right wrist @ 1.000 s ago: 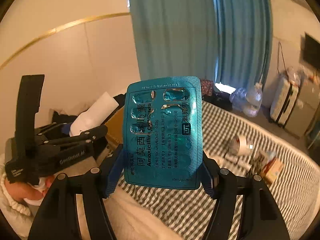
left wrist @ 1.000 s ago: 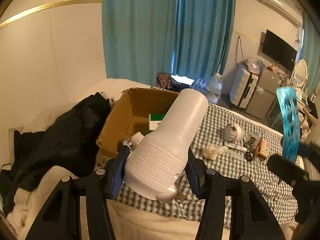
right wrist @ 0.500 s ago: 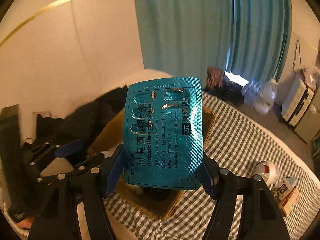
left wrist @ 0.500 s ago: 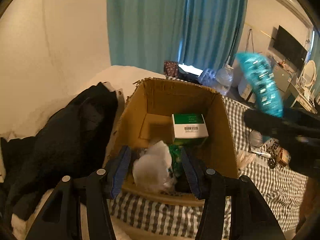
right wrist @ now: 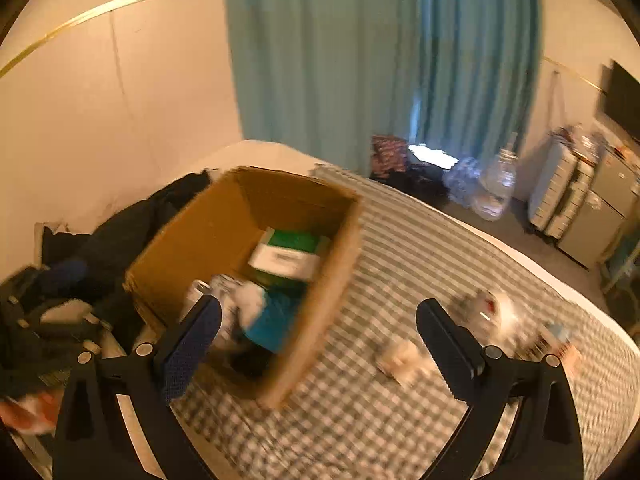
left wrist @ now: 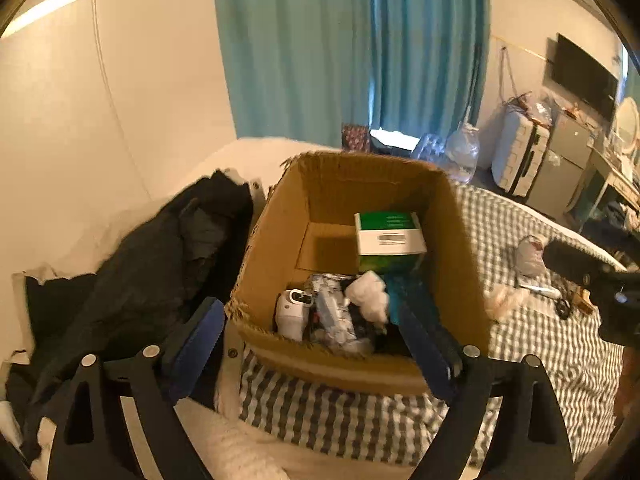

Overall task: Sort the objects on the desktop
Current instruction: 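Carry the bottle and blister pack over the cardboard box and release both, then move both tools back over the remaining items on the bed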

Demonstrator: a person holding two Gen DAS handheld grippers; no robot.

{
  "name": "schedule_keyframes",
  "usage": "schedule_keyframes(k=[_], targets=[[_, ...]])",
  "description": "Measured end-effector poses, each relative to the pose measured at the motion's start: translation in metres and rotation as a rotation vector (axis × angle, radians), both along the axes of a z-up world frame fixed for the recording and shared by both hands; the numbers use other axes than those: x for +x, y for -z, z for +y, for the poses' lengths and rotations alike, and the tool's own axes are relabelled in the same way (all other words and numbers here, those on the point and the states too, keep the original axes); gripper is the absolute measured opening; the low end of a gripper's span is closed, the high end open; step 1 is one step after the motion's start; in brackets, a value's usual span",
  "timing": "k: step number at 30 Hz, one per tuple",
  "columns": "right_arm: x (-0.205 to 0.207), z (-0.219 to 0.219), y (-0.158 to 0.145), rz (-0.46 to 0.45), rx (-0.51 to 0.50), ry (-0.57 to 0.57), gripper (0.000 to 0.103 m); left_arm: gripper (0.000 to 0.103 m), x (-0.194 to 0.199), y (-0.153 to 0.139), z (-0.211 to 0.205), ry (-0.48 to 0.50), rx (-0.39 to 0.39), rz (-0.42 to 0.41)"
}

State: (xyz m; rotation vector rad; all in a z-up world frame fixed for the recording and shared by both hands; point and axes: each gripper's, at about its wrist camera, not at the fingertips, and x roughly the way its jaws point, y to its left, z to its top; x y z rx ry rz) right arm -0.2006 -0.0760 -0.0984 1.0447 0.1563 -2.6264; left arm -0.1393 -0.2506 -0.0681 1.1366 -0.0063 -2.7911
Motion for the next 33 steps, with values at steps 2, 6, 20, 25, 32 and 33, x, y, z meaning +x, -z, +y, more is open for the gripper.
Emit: schedule_keyframes(k=[2, 6, 20, 25, 32, 33], targets=[[0.019, 0.023, -0.002, 0.010, 0.011, 0.033, 0.099, 0.098, 0.016, -0.010, 0.013, 0.011, -0.008, 0.037], [0.071, 0.066, -0.008, 0.054, 0.076, 0.071, 0.099, 0.101, 0.046, -0.036, 0.054, 0.034, -0.073, 0.080], [0.184, 0.175, 0.000, 0.145, 0.059, 0.251, 0.101, 0.103, 0.105, -0.039, 0.180, 0.174, 0.026, 0.146], [0.183, 0.208, 0.028, 0.077, 0.006, 0.298, 0.101, 0.103, 0.114, -0.012, 0.207, 0.141, 0.012, 0.100], [0.167, 0.247, 0.044, 0.032, -0.107, 0.382, 0.101, 0.103, 0.119, 0.014, 0.238, 0.150, -0.023, 0.044], [0.165, 0.251, 0.046, 0.021, -0.123, 0.393, 0.101, 0.103, 0.117, 0.015, 0.243, 0.163, -0.032, 0.041]])
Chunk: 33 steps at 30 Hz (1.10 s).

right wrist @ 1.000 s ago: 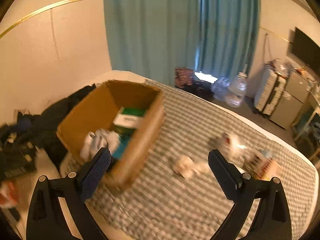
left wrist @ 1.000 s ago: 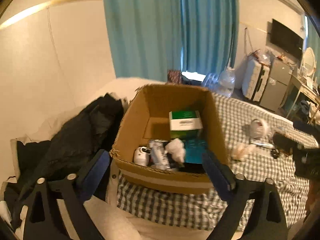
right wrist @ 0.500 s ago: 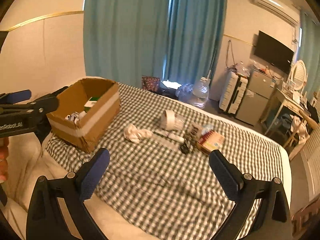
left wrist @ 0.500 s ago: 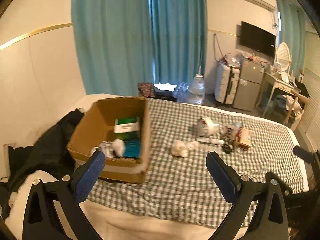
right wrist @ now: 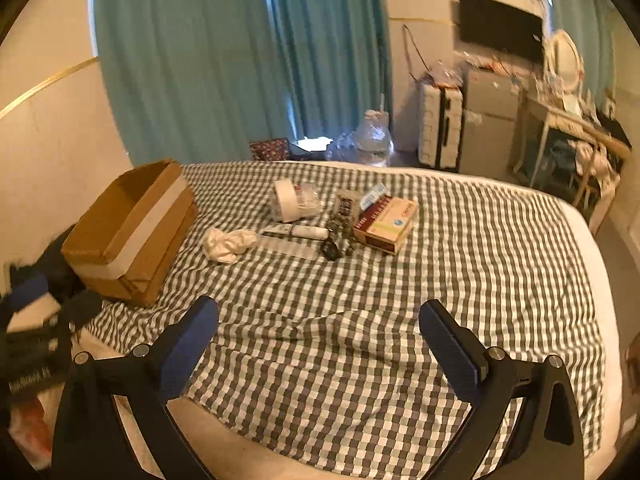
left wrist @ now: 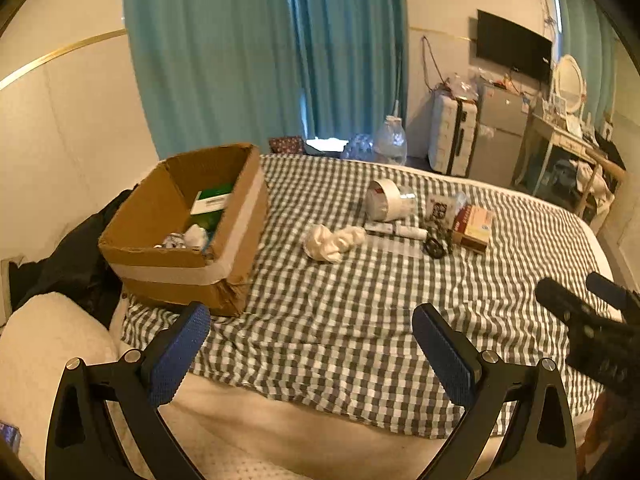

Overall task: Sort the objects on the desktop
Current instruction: 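Move both tools back over the remaining items on the bed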

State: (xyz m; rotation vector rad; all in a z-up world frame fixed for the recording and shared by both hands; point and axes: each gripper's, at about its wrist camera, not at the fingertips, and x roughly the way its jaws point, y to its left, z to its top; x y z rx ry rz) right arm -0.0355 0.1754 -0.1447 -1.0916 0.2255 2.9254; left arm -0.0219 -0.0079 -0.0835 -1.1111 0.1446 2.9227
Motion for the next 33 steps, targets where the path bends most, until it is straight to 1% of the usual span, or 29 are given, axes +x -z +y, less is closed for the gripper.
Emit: schedule_keyframes(k=[3, 5, 12, 17, 21, 26, 30, 33], targets=[[-0.003, 0.009, 0.005, -0.011, -0.044, 0.016, 0.101, 0.103, -0.005, 0.004, 0.008, 0.020, -0.024, -0.001], [-0.004, 0.012, 0.005, -0.011, -0.051, 0.026, 0.101, 0.103, -0.012, 0.009, 0.013, 0.028, -0.024, -0.014], [-0.020, 0.022, 0.018, -0.027, -0.057, 0.054, 0.101, 0.103, -0.029, 0.026, 0.012, 0.036, 0.001, -0.044], [-0.034, 0.027, 0.028, -0.045, -0.065, 0.066, 0.101, 0.103, -0.046, 0.046, 0.005, 0.002, 0.031, -0.079], [-0.052, 0.036, 0.044, -0.078, -0.115, 0.087, 0.101, 0.103, -0.074, 0.062, 0.001, -0.038, 0.039, -0.103], [-0.076, 0.038, 0.058, -0.089, -0.077, 0.085, 0.101, 0.103, -0.114, 0.081, -0.008, -0.079, 0.078, -0.134], [-0.101, 0.051, 0.076, -0.124, -0.103, 0.117, 0.101, 0.103, -0.152, 0.104, -0.010, -0.127, 0.107, -0.163], [-0.123, 0.061, 0.093, -0.141, -0.099, 0.147, 0.101, 0.103, -0.177, 0.124, -0.010, -0.125, 0.121, -0.187]])
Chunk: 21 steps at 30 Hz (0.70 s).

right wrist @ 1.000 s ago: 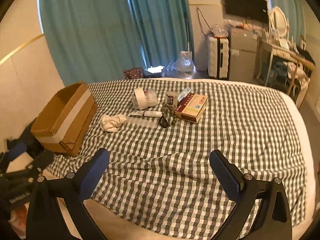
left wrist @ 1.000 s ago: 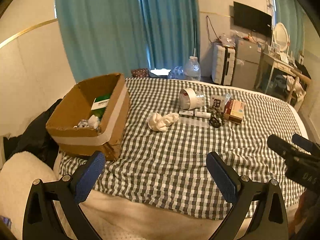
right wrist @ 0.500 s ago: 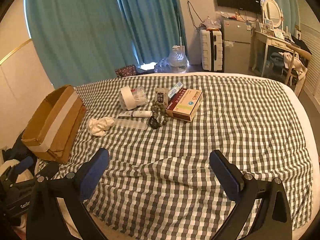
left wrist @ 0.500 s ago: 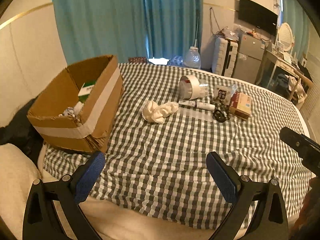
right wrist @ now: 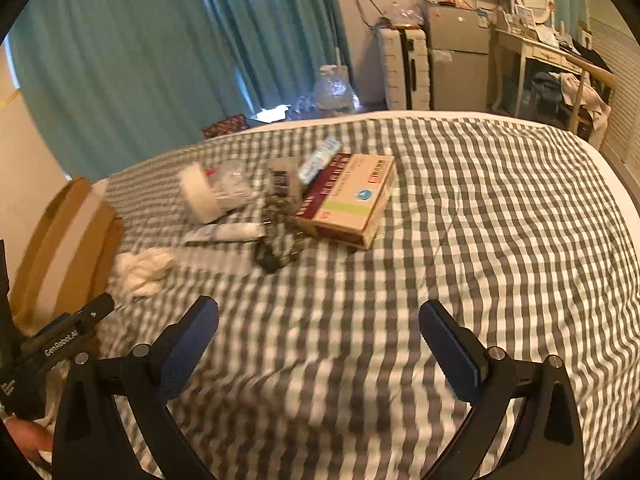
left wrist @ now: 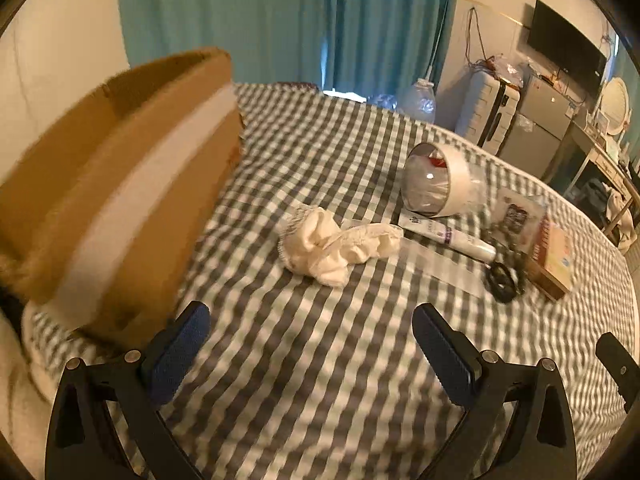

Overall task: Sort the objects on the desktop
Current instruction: 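Move both tools back over the remaining items on the bed, then grasp the lace cloth with the left tool while the right tool grasps the amoxicillin box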

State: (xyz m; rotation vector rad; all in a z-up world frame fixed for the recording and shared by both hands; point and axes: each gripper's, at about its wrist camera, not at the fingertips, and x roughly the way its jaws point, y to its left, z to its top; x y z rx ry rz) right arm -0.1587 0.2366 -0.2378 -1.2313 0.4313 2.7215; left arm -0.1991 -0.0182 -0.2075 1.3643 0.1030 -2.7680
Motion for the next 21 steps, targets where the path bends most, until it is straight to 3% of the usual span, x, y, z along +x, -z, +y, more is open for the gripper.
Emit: schedule_keyframes(k=[3, 7, 12, 17, 18, 20, 21], targets=[[-0.022, 0.009, 0.018, -0.005, 0.003, 0.019, 0.101, 0.103, -0.021, 0.019, -0.004, -0.004, -0.013, -0.019], [-0.050, 0.018, 0.041, -0.016, -0.065, 0.044, 0.101, 0.103, -0.044, 0.037, -0.010, 0.001, 0.007, -0.047], [-0.083, 0.008, 0.055, 0.009, 0.021, 0.049, 0.101, 0.103, -0.063, 0.048, -0.010, 0.021, -0.018, -0.032], [-0.109, 0.010, 0.065, 0.012, 0.047, 0.105, 0.101, 0.103, -0.072, 0.059, -0.010, 0.041, -0.009, -0.035], [-0.112, 0.012, 0.068, -0.002, 0.056, 0.113, 0.097, 0.098, -0.073, 0.062, -0.011, 0.044, -0.002, -0.043], [-0.108, 0.017, 0.069, 0.008, 0.028, 0.114, 0.086, 0.076, -0.070, 0.060, -0.011, 0.060, -0.001, -0.031], [-0.103, 0.021, 0.067, 0.014, 0.010, 0.119, 0.086, 0.059, -0.068, 0.057, -0.012, 0.070, -0.001, -0.024]])
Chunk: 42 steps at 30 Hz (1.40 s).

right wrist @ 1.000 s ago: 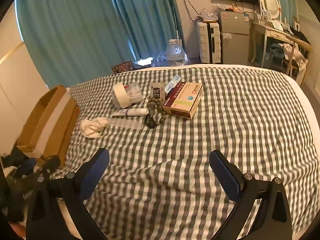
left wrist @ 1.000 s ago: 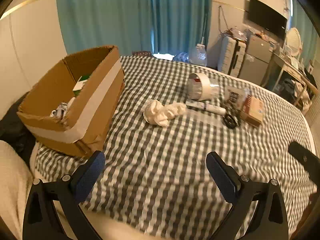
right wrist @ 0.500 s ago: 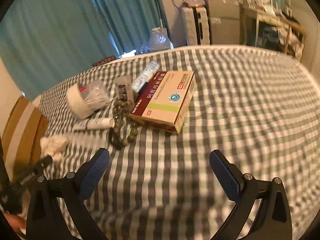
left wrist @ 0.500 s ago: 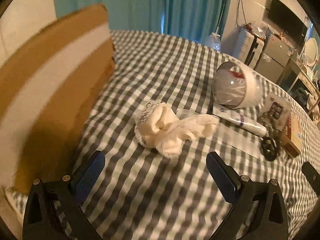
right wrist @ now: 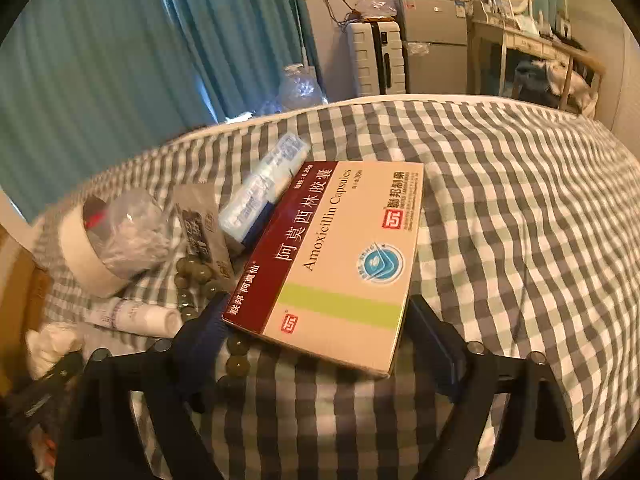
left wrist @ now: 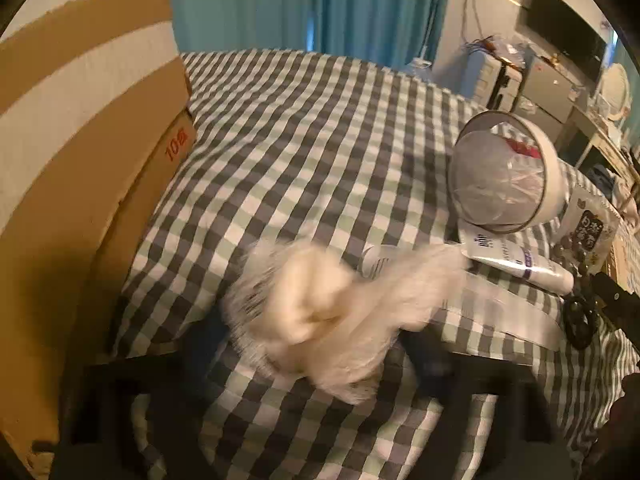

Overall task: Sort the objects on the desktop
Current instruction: 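Grasp the lace cloth with the left tool while the right tool grasps the amoxicillin box, then carry the lace cloth and amoxicillin box into the cardboard box and release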

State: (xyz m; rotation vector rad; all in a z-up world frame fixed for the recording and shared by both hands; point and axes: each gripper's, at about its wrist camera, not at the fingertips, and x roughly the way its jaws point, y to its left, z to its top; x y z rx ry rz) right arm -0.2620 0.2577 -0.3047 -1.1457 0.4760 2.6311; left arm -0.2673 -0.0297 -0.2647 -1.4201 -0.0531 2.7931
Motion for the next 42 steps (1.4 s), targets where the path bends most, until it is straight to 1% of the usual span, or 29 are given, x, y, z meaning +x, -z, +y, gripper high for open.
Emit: schedule_keyframes(k=[1, 2, 3, 4, 6, 8, 9, 10, 12, 14, 16, 19, 23, 25, 27, 28, 29, 30, 31, 34, 37, 38, 39, 40, 41, 42], targets=[[0.002, 0.002, -0.001, -0.004, -0.003, 0.004, 0.086, 0.047, 0.001, -0.001, 0.000, 0.010, 0.001, -0.004], [0.006, 0.004, -0.003, -0.007, -0.005, 0.005, 0.086, 0.042, 0.001, -0.002, -0.001, 0.022, 0.010, -0.014], [0.009, 0.006, -0.004, -0.003, -0.007, 0.008, 0.085, 0.034, 0.002, -0.005, -0.001, 0.032, 0.020, -0.025], [0.013, 0.007, -0.007, -0.004, -0.010, 0.013, 0.085, 0.030, 0.003, -0.007, -0.002, 0.037, 0.028, -0.030], [0.022, 0.007, -0.010, -0.023, -0.022, 0.015, 0.085, 0.030, 0.010, -0.014, -0.002, 0.045, 0.053, -0.035], [0.027, 0.004, -0.010, -0.075, -0.025, -0.002, 0.085, 0.030, 0.021, -0.018, 0.001, 0.049, 0.061, -0.038], [0.032, 0.001, -0.009, -0.117, -0.022, -0.018, 0.085, 0.030, 0.030, -0.022, 0.004, 0.057, 0.055, -0.039], [0.036, -0.001, -0.008, -0.139, -0.024, -0.030, 0.085, 0.030, 0.038, -0.024, 0.007, 0.062, 0.060, -0.041], [0.049, -0.005, -0.006, -0.172, -0.041, -0.058, 0.085, 0.030, 0.056, -0.028, 0.016, 0.076, 0.086, -0.054], [0.062, -0.008, -0.008, -0.203, -0.060, -0.070, 0.085, 0.030, 0.080, -0.030, 0.023, 0.090, 0.087, -0.055], [0.076, -0.013, -0.015, -0.204, -0.080, -0.087, 0.085, 0.030, 0.097, -0.031, 0.028, 0.099, 0.087, -0.067], [0.096, -0.023, -0.028, -0.207, -0.072, -0.138, 0.085, 0.030, 0.123, -0.033, 0.031, 0.107, 0.094, -0.080], [0.119, -0.027, -0.052, -0.145, -0.095, -0.200, 0.085, 0.030, 0.150, -0.042, 0.036, 0.123, 0.080, -0.079], [0.121, -0.034, -0.056, -0.160, -0.080, -0.224, 0.084, 0.030, 0.162, -0.051, 0.034, 0.114, 0.077, -0.072], [0.124, -0.043, -0.052, -0.192, -0.077, -0.245, 0.084, 0.030, 0.165, -0.059, 0.031, 0.103, 0.075, -0.065], [0.127, -0.043, -0.055, -0.194, -0.075, -0.247, 0.084, 0.030, 0.167, -0.062, 0.031, 0.099, 0.070, -0.059], [0.129, -0.042, -0.057, -0.186, -0.073, -0.244, 0.082, 0.030, 0.172, -0.067, 0.030, 0.095, 0.066, -0.049], [0.134, -0.042, -0.061, -0.166, -0.083, -0.242, 0.061, 0.030, 0.175, -0.073, 0.029, 0.096, 0.066, -0.038], [0.137, -0.040, -0.063, -0.154, -0.096, -0.242, 0.054, 0.030, 0.177, -0.077, 0.029, 0.096, 0.064, -0.030], [0.143, -0.040, -0.068, -0.155, -0.092, -0.244, 0.053, 0.030, 0.181, -0.088, 0.026, 0.083, 0.072, -0.013], [0.138, -0.037, -0.064, -0.181, -0.103, -0.244, 0.053, 0.030, 0.184, -0.093, 0.021, 0.062, 0.093, -0.014], [0.138, -0.035, -0.062, -0.194, -0.111, -0.237, 0.057, 0.030, 0.185, -0.093, 0.020, 0.060, 0.091, -0.015], [0.138, -0.032, -0.060, -0.209, -0.116, -0.217, 0.074, 0.030, 0.186, -0.092, 0.020, 0.061, 0.087, -0.015], [0.137, -0.029, -0.058, -0.217, -0.119, -0.199, 0.083, 0.030, 0.187, -0.092, 0.020, 0.063, 0.086, -0.015], [0.138, -0.025, -0.058, -0.215, -0.128, -0.184, 0.088, 0.030, 0.188, -0.091, 0.020, 0.063, 0.084, -0.016], [0.139, -0.020, -0.057, -0.210, -0.153, -0.177, 0.088, 0.030, 0.189, -0.090, 0.020, 0.062, 0.083, -0.019]])
